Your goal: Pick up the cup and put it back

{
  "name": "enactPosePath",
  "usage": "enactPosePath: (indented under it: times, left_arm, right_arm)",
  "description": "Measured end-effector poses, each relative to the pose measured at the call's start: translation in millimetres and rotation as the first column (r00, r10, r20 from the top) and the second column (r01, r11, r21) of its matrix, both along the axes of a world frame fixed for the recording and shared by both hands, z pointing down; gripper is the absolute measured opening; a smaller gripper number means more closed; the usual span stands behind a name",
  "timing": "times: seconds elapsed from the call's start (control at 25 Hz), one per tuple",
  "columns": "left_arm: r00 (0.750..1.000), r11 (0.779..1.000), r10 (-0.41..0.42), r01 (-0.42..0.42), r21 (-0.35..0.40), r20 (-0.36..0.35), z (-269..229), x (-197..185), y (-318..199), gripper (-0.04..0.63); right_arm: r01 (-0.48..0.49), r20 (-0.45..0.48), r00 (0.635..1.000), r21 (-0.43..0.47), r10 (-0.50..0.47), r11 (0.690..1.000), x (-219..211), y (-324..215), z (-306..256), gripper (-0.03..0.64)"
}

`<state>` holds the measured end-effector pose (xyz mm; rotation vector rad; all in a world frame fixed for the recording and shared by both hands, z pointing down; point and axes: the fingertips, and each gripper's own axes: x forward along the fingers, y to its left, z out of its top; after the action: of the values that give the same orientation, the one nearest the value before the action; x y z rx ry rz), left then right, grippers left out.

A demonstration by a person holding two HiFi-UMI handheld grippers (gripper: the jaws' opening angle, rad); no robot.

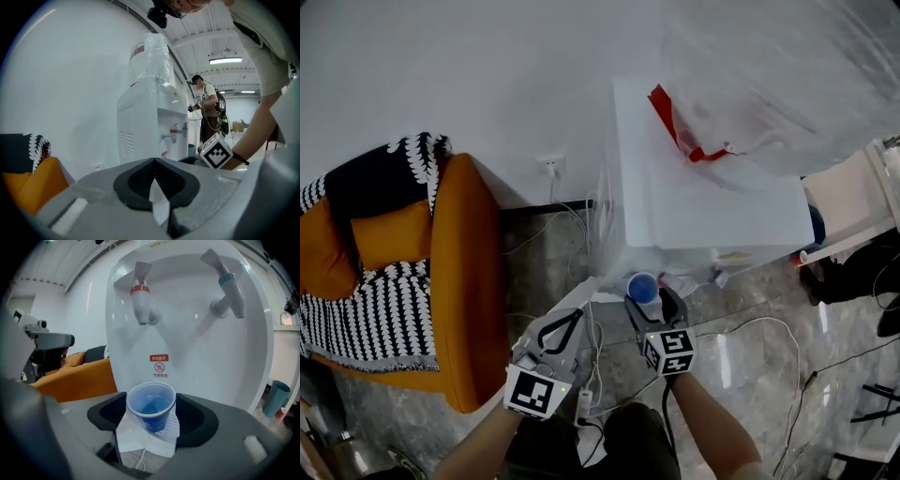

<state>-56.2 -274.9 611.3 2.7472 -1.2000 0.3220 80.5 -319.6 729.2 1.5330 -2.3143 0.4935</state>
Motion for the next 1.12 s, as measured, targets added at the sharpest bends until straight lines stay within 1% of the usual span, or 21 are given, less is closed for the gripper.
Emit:
enactPosePath:
  times: [0.08, 0.16, 0.32, 0.44, 0.52, 0.68, 0.76, 0.8, 0.92, 1.04, 1.12]
  left_arm:
    - [1.000, 1.000, -0.004, 0.004, -0.011, 0.006, 0, 0, 1, 0.002]
    - [1.000, 1.000, -0.018, 0.018, -0.018, 0.025, -1, -2, 0, 0.002]
    - [0.996, 1.000, -0.005, 0.005, 0.001, 0.092, -9, -8, -3, 0.002]
    - [0.996, 1.000, -0.013, 0.014, -0.018, 0.087, -25, -11, -3, 0.003]
    - [0.996, 0.999, -0.017, 0.020, -0.026, 0.088, -38, -11, -2, 0.003]
    - [0.995, 1.000, -0.018, 0.020, -0.023, 0.094, -73, -11, 2, 0.002]
    - [0.996, 0.999, -0.024, 0.026, -0.023, 0.086, -94, -11, 4, 0.002]
    - [0.996, 0.999, -0.027, 0.029, -0.024, 0.080, -104, -10, 6, 0.003]
    - [0.997, 0.998, -0.041, 0.043, -0.040, 0.060, -137, -8, 11, 0.003]
    - [0.996, 0.997, -0.046, 0.049, -0.051, 0.071, -167, -9, 19, 0.003]
    - [0.996, 0.998, -0.035, 0.039, -0.044, 0.079, -187, -6, 26, 0.003]
  right_arm:
    - [0.005, -0.003, 1.000, -0.010, -0.005, 1.000, -1, 1, 0, 0.360]
    - [0.018, -0.019, 1.000, -0.010, -0.018, 1.000, -2, 3, -5, 0.368]
    - [0.025, -0.028, 0.999, -0.016, -0.025, 1.000, 0, 7, -25, 0.368]
    - [0.027, -0.022, 0.999, -0.031, -0.028, 0.999, 0, 12, -48, 0.368]
    - [0.044, -0.048, 0.998, -0.034, -0.045, 0.998, -1, 17, -64, 0.365]
    - [0.053, -0.056, 0.997, -0.037, -0.055, 0.998, -2, 30, -102, 0.342]
    - [0.054, -0.047, 0.997, -0.046, -0.056, 0.997, -2, 37, -123, 0.319]
    - [0.059, -0.044, 0.997, -0.049, -0.061, 0.997, -1, 41, -134, 0.297]
    - [0.082, -0.044, 0.995, -0.042, -0.084, 0.996, 0, 53, -174, 0.281]
    - [0.088, -0.034, 0.995, -0.022, -0.089, 0.996, 4, 66, -220, 0.258]
    - [0.084, -0.017, 0.996, -0.011, -0.084, 0.996, 8, 75, -252, 0.229]
